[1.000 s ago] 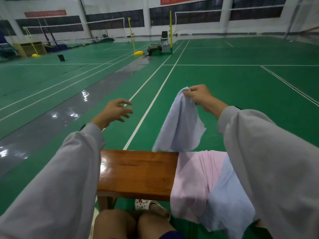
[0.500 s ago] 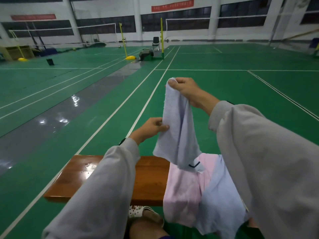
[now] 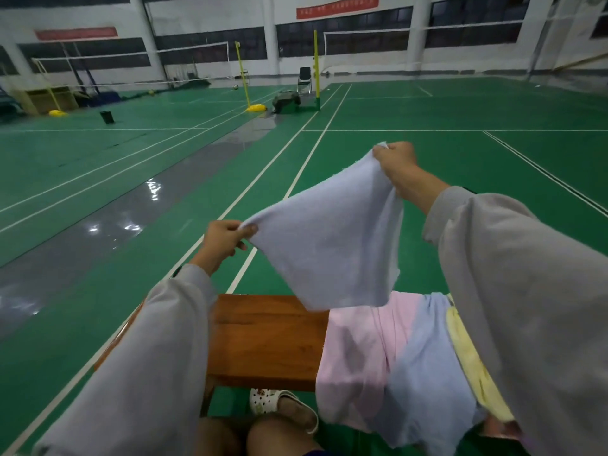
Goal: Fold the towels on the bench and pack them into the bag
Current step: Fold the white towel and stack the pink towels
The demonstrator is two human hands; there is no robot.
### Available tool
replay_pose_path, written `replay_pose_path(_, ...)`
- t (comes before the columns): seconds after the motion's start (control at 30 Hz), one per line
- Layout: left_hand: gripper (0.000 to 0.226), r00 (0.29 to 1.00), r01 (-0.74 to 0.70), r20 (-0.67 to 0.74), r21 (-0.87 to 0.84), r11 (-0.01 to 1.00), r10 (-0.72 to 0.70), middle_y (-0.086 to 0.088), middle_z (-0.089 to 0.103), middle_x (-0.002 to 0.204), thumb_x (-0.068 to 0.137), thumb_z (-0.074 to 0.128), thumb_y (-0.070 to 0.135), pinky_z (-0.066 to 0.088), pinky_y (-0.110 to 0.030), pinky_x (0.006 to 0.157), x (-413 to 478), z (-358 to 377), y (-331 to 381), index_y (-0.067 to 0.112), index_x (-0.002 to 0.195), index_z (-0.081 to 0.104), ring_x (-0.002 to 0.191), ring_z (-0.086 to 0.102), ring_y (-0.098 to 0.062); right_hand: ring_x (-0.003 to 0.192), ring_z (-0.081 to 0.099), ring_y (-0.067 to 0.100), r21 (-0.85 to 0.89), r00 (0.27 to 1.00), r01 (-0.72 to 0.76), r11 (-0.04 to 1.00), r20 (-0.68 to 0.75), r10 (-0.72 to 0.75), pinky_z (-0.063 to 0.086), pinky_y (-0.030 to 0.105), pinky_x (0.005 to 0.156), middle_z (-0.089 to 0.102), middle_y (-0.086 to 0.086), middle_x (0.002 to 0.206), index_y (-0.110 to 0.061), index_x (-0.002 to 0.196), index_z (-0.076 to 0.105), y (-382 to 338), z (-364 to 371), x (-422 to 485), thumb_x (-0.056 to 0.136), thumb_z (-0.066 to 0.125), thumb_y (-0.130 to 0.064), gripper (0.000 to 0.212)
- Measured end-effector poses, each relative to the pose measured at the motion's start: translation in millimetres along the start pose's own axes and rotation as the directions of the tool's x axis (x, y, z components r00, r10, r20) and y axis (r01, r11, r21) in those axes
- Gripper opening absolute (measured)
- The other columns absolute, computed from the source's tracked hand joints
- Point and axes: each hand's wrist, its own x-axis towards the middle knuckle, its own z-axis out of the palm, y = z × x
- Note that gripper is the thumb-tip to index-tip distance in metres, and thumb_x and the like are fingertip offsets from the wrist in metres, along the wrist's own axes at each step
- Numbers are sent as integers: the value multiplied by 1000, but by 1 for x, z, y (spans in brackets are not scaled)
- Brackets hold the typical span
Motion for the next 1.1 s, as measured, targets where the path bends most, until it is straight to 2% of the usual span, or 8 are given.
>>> replay_pose_path(0.17,16,982,9,-183,-169,986,-40,-10,68,79,94,73,31,41,-26,47,18,-31,13,15,90,73,49,55,-15,74,51,23,-100,998,-63,993,-3,63,40,28,64,54,4,79,-7,84,58,16,16,7,92,56,-19,15)
replay_pose_path(0.3,20,969,-13,-246,-101,995,-12,-14,62,70,97,68,26,42,-31,55,32,-43,16,19,79,70,60,53,-21,72,57,26,-160,998,-29,987,50,38,59,35,64,60,10,80,-5,71,55,20,29,11,88,59,-14,20)
replay_pose_path(0.4,13,962,-62,-271,-54,997,45,-12,62,77,96,68,16,43,-28,61,36,-51,23,15,84,72,66,49,-18,77,68,30,-230,992,43,972,125,-14,64,48,71,71,18,95,9,93,70,19,36,14,86,56,-9,23)
replay_pose_path(0.5,7,964,-106,-246,-8,994,101,-15,66,86,95,68,8,46,-22,58,43,-62,29,10,100,73,71,54,-19,90,70,31,-350,979,166,922,171,-111,60,38,76,73,16,97,1,95,76,12,38,18,87,57,-5,21)
replay_pose_path(0.67,11,963,-67,-250,126,990,97,-9,70,81,92,71,11,51,-29,65,59,-78,26,11,102,76,69,59,-21,74,67,23,-511,939,332,793,258,-227,59,33,76,75,10,92,-8,92,79,7,44,22,83,63,2,21)
replay_pose_path(0.77,5,960,-31,-265,208,978,87,-12,72,76,90,73,7,61,-37,69,63,-79,25,10,92,76,66,67,-25,57,69,24,-507,950,304,807,223,-218,63,37,60,72,12,90,-5,92,77,7,50,21,87,58,10,24)
replay_pose_path(0.83,11,960,-10,-275,115,993,41,-16,73,78,89,73,4,64,-43,75,69,-78,24,14,84,74,70,72,-30,55,69,28,-497,961,272,824,181,-208,63,40,56,70,14,89,-2,91,75,8,57,20,88,55,13,26)
replay_pose_path(1.1,15,949,-88,-315,-212,973,17,-7,72,90,92,71,5,60,-40,91,59,-84,28,19,87,72,93,72,-29,90,66,33,-402,944,323,857,79,-319,57,45,85,73,15,97,-7,97,72,14,57,12,89,50,1,25)
